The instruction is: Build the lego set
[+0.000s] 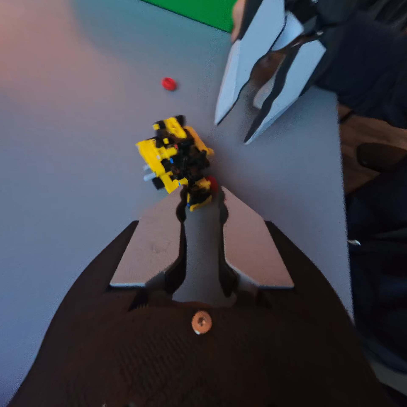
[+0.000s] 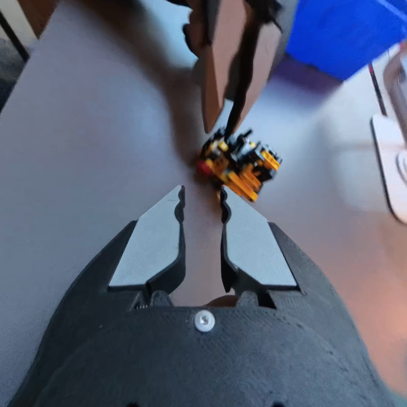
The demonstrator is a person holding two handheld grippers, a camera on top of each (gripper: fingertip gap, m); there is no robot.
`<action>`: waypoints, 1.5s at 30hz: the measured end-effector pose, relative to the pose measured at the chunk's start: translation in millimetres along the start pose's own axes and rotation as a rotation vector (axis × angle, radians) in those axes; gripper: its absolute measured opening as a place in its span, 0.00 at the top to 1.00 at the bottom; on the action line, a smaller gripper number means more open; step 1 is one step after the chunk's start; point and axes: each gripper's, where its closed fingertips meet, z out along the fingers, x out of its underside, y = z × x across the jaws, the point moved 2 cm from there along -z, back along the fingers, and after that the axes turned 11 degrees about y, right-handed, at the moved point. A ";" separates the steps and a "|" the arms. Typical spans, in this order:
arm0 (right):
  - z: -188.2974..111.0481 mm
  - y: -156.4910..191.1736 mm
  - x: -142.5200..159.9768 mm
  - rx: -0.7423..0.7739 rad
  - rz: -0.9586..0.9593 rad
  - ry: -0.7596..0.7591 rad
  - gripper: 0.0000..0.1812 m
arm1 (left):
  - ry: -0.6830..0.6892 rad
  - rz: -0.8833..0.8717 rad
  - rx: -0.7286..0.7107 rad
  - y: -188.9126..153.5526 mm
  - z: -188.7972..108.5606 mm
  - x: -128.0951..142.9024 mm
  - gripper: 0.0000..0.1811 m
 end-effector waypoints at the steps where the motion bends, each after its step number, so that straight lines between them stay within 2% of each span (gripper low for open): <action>1: 4.6 7.7 -8.2 0.014 -0.054 -0.013 0.87 | 0.007 0.031 0.071 -11.6 2.0 1.2 0.94; 2: 9.6 12.7 -14.6 0.040 -0.098 -0.022 0.89 | 0.005 0.041 0.088 -15.4 2.0 0.0 0.97; 3: 15.4 16.2 -18.1 0.058 -0.128 -0.016 0.89 | -0.006 0.024 0.027 -7.3 0.2 -3.1 0.93; 6: 27.0 17.1 -14.2 0.095 -0.182 0.041 0.88 | 0.026 -0.002 -0.155 14.7 -4.6 -0.9 0.62; 8: 26.0 16.9 -10.1 0.069 -0.163 0.045 0.91 | 0.071 0.003 -0.136 6.6 4.8 3.3 0.52; 11: 17.8 14.5 -1.9 0.043 -0.143 0.053 0.91 | 0.157 0.090 -0.166 -0.8 23.5 9.8 0.58; 15: 11.5 13.9 0.1 -0.014 -0.049 0.043 0.88 | 0.196 0.121 -0.207 3.7 25.3 15.5 0.56; 19: 20.8 10.2 -4.6 0.045 -0.041 0.064 0.89 | 0.091 0.170 -0.223 7.2 11.6 4.5 0.53; 22: 25.6 14.1 -1.4 0.028 -0.063 0.070 0.92 | 0.028 0.197 -0.155 -1.3 17.3 -2.8 0.52; 27: 26.3 15.1 -1.1 0.020 -0.053 0.062 0.92 | 0.052 0.191 -0.177 -2.1 34.6 -6.7 0.46; 30: 27.7 12.8 1.4 0.021 -0.017 0.072 0.92 | 0.092 0.232 -0.273 6.2 40.4 -5.2 0.49; 34: 30.2 9.8 4.2 0.009 0.083 0.082 0.92 | 0.088 0.195 -0.300 8.9 38.8 -4.6 0.50; 37: 32.6 7.8 5.4 0.043 0.095 0.076 0.92 | 0.085 0.160 -0.343 10.0 38.1 -4.0 0.50; 41: 32.2 6.8 4.6 0.010 0.131 0.062 0.92 | 0.071 0.165 -0.404 8.2 37.7 -6.5 0.49; 44: 31.7 8.4 1.0 -0.021 0.126 0.035 0.92 | 0.058 0.222 -0.415 6.3 38.0 -9.5 0.47; 45: 31.9 8.2 0.7 -0.022 0.123 0.033 0.92 | 0.062 0.228 -0.392 4.0 39.5 -9.1 0.42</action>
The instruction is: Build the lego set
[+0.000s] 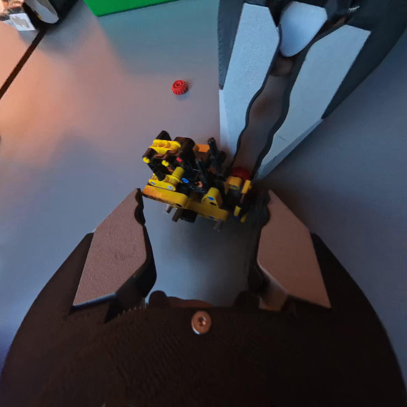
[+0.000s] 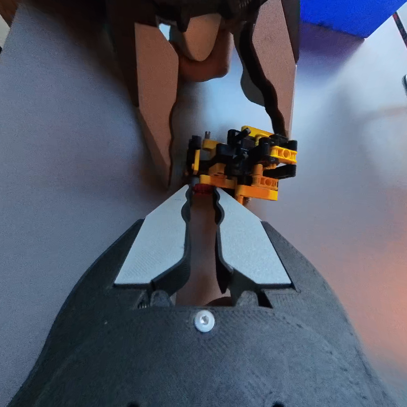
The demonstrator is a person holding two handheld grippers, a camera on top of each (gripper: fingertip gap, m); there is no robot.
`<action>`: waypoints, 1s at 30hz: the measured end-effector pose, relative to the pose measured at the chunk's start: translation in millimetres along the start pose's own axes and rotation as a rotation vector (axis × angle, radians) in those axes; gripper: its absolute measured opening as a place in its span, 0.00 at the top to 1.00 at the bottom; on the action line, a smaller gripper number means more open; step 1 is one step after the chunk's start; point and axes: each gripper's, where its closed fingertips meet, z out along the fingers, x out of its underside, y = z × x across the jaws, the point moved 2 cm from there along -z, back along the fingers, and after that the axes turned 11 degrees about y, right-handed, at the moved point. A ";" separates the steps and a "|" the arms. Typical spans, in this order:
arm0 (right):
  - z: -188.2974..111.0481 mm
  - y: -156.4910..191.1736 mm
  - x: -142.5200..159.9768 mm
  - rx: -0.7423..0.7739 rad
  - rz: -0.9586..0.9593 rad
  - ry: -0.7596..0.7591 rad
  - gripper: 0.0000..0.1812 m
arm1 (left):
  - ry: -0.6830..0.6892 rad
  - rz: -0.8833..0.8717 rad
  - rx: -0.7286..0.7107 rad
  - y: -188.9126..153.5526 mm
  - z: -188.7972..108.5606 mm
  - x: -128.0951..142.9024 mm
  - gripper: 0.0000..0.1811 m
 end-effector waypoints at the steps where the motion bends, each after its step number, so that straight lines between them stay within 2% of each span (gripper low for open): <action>1: 0.9 0.1 0.6 -0.004 -0.003 0.007 0.92 | 0.001 0.006 0.019 -2.4 0.4 -0.1 0.39; 2: 1.7 0.8 0.8 -0.011 -0.007 0.012 0.92 | 0.000 0.007 0.023 -2.7 0.5 -0.2 0.40; 4: 2.0 2.0 0.4 -0.019 -0.009 0.013 0.92 | -0.010 0.024 -0.013 2.4 -0.6 -0.5 0.48; 8: 0.5 1.1 3.2 -0.008 -0.034 0.034 0.92 | -0.019 0.050 -0.025 2.7 -1.1 -2.2 0.49; 12: -2.8 2.8 6.3 0.030 -0.112 0.107 0.92 | -0.035 0.028 0.015 1.0 -3.5 -4.2 0.52; 20: -13.4 7.0 17.1 0.063 -0.197 0.243 0.93 | -0.036 0.073 -0.020 -6.3 -0.5 -11.4 0.52; 22: -23.4 -0.3 30.5 0.093 -0.187 0.314 0.93 | 0.016 0.095 -0.154 14.3 -4.9 -2.6 0.52; 23: -27.4 -6.0 33.2 0.119 -0.171 0.300 0.92 | 0.027 0.097 -0.179 21.9 -8.0 2.4 0.52; 24: -30.3 -9.4 30.2 0.125 -0.144 0.246 0.92 | 0.012 0.073 -0.139 21.3 -8.8 4.8 0.52; 25: -32.3 -10.1 26.2 0.101 -0.112 0.194 0.92 | -0.008 0.046 -0.079 16.8 -7.6 5.3 0.52; 27: -33.3 -12.9 27.7 0.046 -0.054 0.166 0.92 | -0.005 0.023 -0.050 13.8 -5.0 3.5 0.52; 30: -41.8 -42.0 40.7 0.133 0.018 0.149 0.92 | -0.005 0.036 -0.070 12.7 -3.5 0.6 0.51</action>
